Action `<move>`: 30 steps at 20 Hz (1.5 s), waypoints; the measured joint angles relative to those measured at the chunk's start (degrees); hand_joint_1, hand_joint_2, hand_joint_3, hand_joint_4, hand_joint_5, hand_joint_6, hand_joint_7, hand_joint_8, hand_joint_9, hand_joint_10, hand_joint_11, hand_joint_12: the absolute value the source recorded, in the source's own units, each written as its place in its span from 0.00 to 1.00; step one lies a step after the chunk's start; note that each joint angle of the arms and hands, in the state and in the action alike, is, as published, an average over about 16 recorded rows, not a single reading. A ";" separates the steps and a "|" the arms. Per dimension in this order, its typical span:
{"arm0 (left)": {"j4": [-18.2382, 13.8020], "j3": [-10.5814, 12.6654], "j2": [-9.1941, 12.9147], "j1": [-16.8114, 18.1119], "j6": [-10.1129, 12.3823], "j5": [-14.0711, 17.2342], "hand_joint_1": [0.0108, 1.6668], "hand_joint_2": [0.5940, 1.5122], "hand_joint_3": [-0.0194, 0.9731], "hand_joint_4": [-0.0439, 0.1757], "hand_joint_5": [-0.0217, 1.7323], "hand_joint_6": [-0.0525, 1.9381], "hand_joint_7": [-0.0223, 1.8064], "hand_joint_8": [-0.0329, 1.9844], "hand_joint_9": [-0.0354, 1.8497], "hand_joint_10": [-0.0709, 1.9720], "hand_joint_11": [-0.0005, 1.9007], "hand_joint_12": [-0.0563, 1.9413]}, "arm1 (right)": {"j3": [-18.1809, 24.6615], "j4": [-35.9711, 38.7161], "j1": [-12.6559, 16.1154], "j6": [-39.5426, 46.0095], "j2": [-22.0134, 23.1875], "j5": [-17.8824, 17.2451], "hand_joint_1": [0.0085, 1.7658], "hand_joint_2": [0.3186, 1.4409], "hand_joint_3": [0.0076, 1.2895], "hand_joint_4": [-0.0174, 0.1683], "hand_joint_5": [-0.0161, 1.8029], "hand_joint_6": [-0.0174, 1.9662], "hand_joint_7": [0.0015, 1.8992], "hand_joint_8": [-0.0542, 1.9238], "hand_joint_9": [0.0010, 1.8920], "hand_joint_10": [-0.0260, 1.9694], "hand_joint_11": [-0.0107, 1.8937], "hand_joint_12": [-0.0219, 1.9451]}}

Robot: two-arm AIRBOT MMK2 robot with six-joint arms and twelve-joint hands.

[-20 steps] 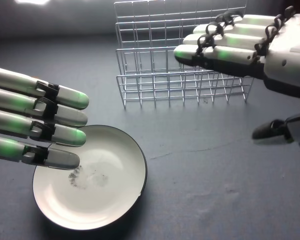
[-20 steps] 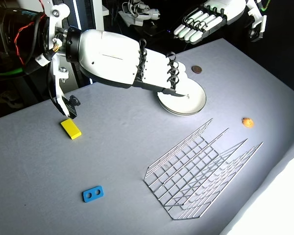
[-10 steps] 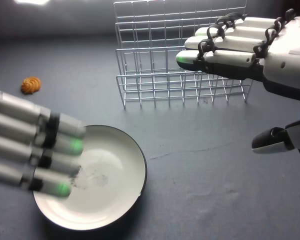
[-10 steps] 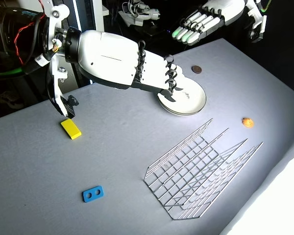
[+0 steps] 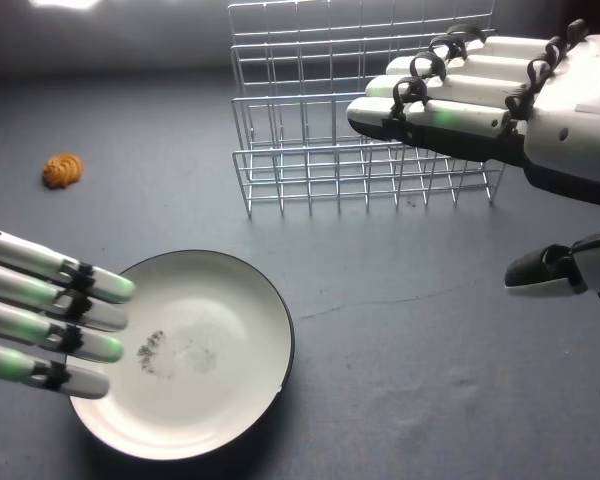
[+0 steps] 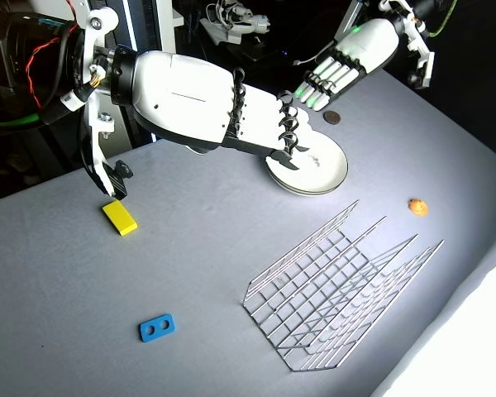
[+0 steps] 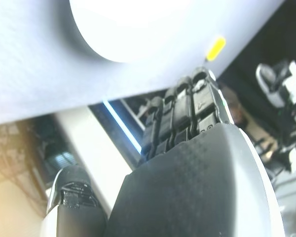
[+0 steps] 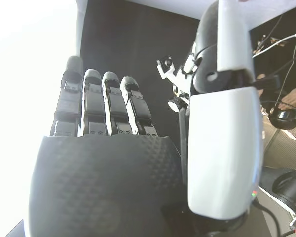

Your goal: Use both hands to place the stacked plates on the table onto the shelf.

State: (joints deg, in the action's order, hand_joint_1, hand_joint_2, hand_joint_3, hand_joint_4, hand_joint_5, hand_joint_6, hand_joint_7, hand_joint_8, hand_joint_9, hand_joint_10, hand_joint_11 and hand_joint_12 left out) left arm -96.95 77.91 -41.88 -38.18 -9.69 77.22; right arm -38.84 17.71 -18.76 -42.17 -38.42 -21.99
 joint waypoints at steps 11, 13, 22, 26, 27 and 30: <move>0.05 2.69 -2.50 -6.19 -1.06 -7.94 0.00 0.53 0.04 0.19 0.04 0.03 0.02 0.01 0.03 0.04 0.01 0.02 | 0.07 0.00 0.00 -0.57 0.00 0.02 0.68 0.53 0.01 0.09 0.02 0.02 0.01 0.04 0.01 0.02 0.01 0.31; -0.19 2.52 -2.74 -6.55 -1.04 -9.46 0.00 0.53 0.04 0.19 0.04 0.03 0.02 0.01 0.03 0.04 0.01 0.02 | 0.09 0.00 0.00 -0.65 0.00 0.03 0.68 0.53 0.01 0.09 0.02 0.02 0.01 0.04 0.01 0.02 0.01 0.31; -1.38 1.31 -3.81 -7.67 -0.75 -15.56 0.00 0.54 0.04 0.19 0.04 0.03 0.03 0.01 0.03 0.04 0.01 0.02 | 0.17 -0.01 0.00 -0.90 0.00 0.08 0.66 0.52 0.01 0.09 0.02 0.02 0.00 0.04 0.01 0.02 0.01 0.24; -1.57 1.18 -4.45 -8.32 -0.65 -17.00 0.00 0.54 0.04 0.18 0.04 0.02 0.04 0.01 0.03 0.04 0.01 0.02 | 0.18 -0.01 0.00 -0.97 -0.01 0.13 0.67 0.53 0.01 0.09 0.02 0.02 0.00 0.03 0.01 0.02 0.01 0.22; -1.56 1.18 -4.62 -8.48 -0.63 -17.29 0.00 0.54 0.04 0.18 0.04 0.02 0.04 0.01 0.03 0.04 0.01 0.02 | 0.18 -0.02 0.00 -0.99 -0.01 0.14 0.67 0.53 0.01 0.09 0.02 0.02 0.00 0.03 0.01 0.02 0.01 0.22; -1.57 1.21 -5.08 -8.95 -0.57 -17.87 0.00 0.54 0.04 0.17 0.04 0.02 0.05 0.01 0.03 0.04 0.01 0.02 | 0.18 -0.02 0.00 -1.03 -0.01 0.17 0.66 0.53 0.01 0.09 0.02 0.02 0.00 0.03 0.01 0.02 0.01 0.21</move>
State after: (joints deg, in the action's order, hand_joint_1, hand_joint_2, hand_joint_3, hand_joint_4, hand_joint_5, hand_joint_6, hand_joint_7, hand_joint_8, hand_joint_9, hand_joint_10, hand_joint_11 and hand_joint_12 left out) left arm -98.52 79.12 -46.96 -47.13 -10.26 59.35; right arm -38.65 17.70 -18.76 -43.21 -38.43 -21.82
